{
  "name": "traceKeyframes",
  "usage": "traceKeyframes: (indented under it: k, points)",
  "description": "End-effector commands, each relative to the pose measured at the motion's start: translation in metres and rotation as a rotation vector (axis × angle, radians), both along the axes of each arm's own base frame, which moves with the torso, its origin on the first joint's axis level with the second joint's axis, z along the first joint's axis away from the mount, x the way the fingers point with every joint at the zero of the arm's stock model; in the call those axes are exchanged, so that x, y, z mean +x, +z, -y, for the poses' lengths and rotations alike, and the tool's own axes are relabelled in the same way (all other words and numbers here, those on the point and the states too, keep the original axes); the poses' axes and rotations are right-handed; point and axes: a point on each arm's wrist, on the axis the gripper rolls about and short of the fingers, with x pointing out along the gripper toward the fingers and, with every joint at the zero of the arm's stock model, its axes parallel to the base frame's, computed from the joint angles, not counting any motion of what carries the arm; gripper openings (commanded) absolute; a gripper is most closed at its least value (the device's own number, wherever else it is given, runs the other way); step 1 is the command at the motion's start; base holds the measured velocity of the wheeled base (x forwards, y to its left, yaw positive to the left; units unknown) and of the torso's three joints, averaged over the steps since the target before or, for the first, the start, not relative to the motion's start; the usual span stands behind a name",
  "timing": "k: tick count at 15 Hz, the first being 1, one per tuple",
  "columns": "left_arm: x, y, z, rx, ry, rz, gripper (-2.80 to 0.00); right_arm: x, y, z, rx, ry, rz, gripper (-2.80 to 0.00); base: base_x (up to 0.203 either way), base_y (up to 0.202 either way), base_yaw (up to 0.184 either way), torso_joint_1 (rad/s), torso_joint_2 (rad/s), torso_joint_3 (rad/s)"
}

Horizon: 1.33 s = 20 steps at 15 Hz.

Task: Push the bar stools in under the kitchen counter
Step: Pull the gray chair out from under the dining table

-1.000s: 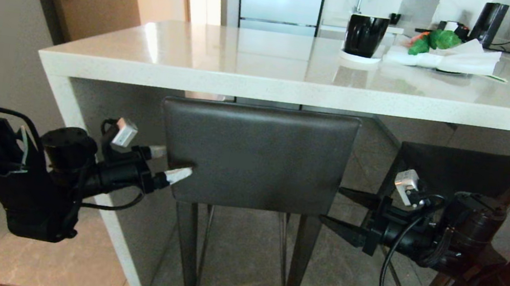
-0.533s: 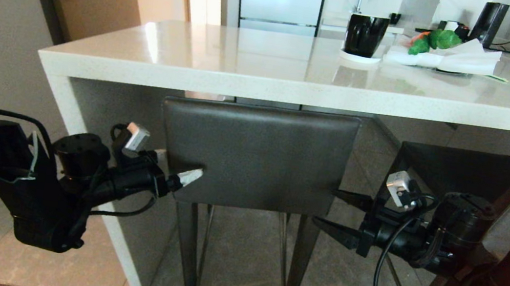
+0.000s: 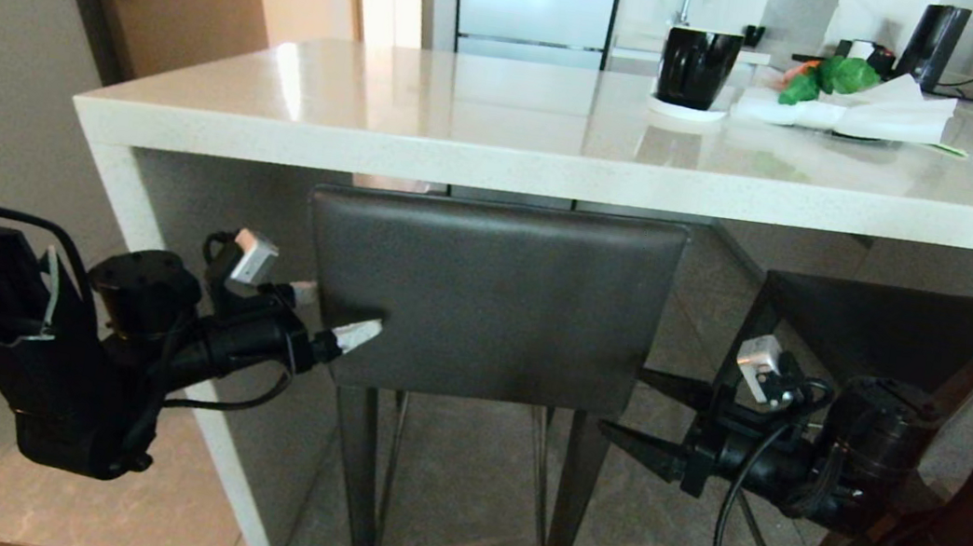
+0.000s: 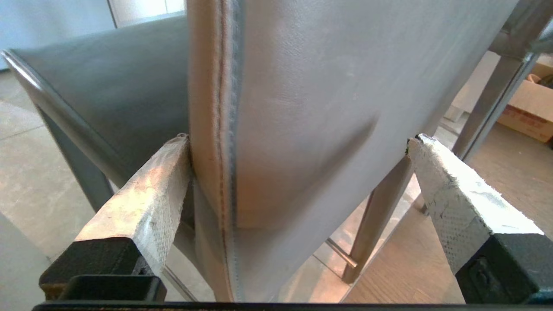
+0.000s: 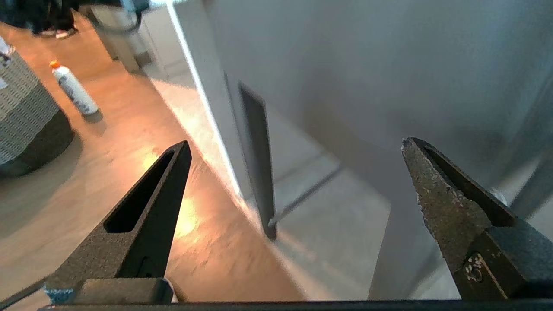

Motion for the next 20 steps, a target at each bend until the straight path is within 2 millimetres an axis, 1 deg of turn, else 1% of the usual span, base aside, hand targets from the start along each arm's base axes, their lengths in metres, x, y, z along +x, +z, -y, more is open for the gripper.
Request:
traceKeyframes:
  k: [1, 2, 3, 5, 6, 8, 11, 13, 16, 17, 20]
  points:
    - [0.0, 0.004, -0.002, -0.002, 0.003, 0.019, 0.0, -0.006, 0.002, 0.024, -0.001, -0.07, -0.005, 0.0, 0.0, 0.0, 0.0, 0.0, 0.0, 0.0]
    - [0.0, 0.004, -0.002, -0.002, 0.003, 0.019, 0.0, -0.001, 0.004, 0.039, 0.002, -0.119, 0.008, 0.0, 0.0, 0.0, 0.0, 0.0, 0.0, 0.0]
    - [0.0, 0.004, -0.002, -0.002, 0.003, 0.017, 0.0, 0.008, 0.009, 0.049, 0.009, -0.147, 0.039, 0.0, 0.0, 0.0, 0.0, 0.0, 0.0, 0.0]
    - [0.0, 0.005, -0.002, -0.003, 0.003, 0.02, 0.0, 0.026, 0.02, 0.054, 0.021, -0.166, 0.109, 0.0, 0.0, 0.0, 0.0, 0.0, 0.0, 0.0]
    - [0.0, 0.005, -0.002, -0.003, 0.003, 0.02, 0.0, 0.032, 0.024, 0.052, 0.023, -0.16, 0.123, 0.0, 0.0, 0.0, 0.0, 0.0, 0.0, 0.0]
    - [0.0, 0.004, -0.003, -0.002, 0.003, 0.019, 0.0, 0.044, 0.027, 0.037, 0.028, -0.12, 0.135, 0.0, 0.0, 0.0, 0.0, 0.0, 0.0, 0.0]
    - [0.0, 0.002, -0.002, -0.002, 0.001, 0.013, 0.0, 0.053, 0.023, 0.016, 0.029, -0.063, 0.119, 0.0, 0.0, 0.0, 0.0, 0.0, 0.0, 0.0]
    - [-0.001, 0.003, -0.006, -0.001, 0.008, 0.012, 0.0, 0.065, 0.018, 0.009, 0.032, -0.047, 0.129, 0.0, 0.0, 0.0, 0.0, 0.0, 0.0, 0.0]
    - [0.0, 0.003, -0.011, 0.0, 0.02, 0.011, 0.0, 0.084, 0.012, 0.003, 0.035, -0.032, 0.145, 0.0, 0.0, 0.0, 0.0, 0.0, 0.0, 0.0]
    - [0.0, 0.0, -0.011, 0.001, 0.02, 0.005, 0.0, 0.085, 0.012, -0.002, 0.035, -0.012, 0.138, 0.0, 0.0, 0.0, 0.0, 0.0, 0.0, 0.0]
    - [0.003, -0.011, -0.007, 0.016, 0.013, -0.012, 0.0, 0.079, 0.005, -0.017, 0.032, 0.041, 0.112, 0.0, 0.0, 0.0, 0.0, 0.0, 0.0, 0.0]
